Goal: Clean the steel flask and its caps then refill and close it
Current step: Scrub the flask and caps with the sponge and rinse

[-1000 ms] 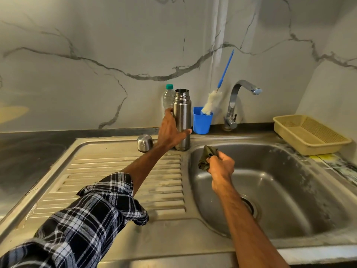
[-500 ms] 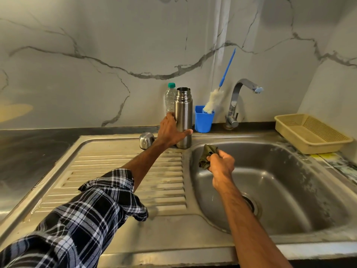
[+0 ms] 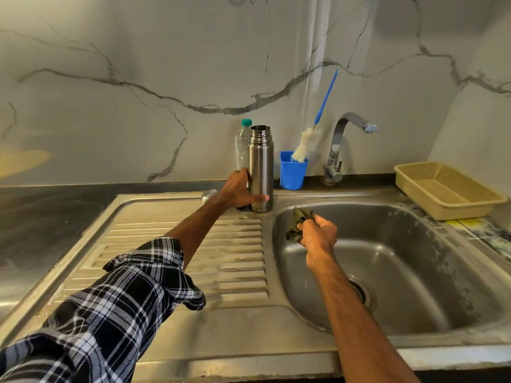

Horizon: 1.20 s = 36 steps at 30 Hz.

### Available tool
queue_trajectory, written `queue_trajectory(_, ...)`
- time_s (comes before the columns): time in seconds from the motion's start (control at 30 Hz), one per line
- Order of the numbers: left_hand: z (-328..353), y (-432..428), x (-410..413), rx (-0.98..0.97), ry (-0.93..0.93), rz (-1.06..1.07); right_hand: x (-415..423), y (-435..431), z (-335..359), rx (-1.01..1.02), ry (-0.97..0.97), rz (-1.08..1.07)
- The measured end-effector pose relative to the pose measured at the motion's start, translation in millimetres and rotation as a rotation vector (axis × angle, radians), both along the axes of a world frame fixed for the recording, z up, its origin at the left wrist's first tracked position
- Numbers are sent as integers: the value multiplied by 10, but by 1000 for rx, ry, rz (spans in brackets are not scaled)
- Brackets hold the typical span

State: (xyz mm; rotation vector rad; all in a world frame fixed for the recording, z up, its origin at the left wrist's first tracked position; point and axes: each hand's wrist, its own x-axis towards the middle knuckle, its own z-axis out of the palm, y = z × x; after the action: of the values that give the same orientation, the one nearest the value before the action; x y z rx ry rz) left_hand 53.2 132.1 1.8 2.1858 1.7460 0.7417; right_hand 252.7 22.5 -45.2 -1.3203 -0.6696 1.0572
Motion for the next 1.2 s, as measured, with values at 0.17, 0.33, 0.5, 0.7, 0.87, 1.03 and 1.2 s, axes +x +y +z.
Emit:
queue_trajectory(0.17, -80, 28, -136, -99, 356, -21, 1, 13, -9, -1, 11, 12)
queue_trajectory(0.33, -37, 19, -126, -51, 472, -16, 10, 18, -6, 4, 12, 9)
queue_trajectory(0.5, -13, -49, -185, -5, 510, 24, 16, 16, -8, 5, 2, 9)
queue_trajectory(0.7, 91, -477, -380, 162, 137, 86, 10, -26, 43, 5, 39, 12)
queue_trajectory(0.87, 31, -993, -137, 74, -233, -9, 53, -134, 163, 6, 180, 92)
queue_trajectory(1.03, -38, -1377, 410, -95, -503, -147, 262, -323, 285, 85, 120, 244)
queue_trajectory(1.2, -187, -1475, 897, -229, -714, -81, 534, -436, 319, 191, -142, 215)
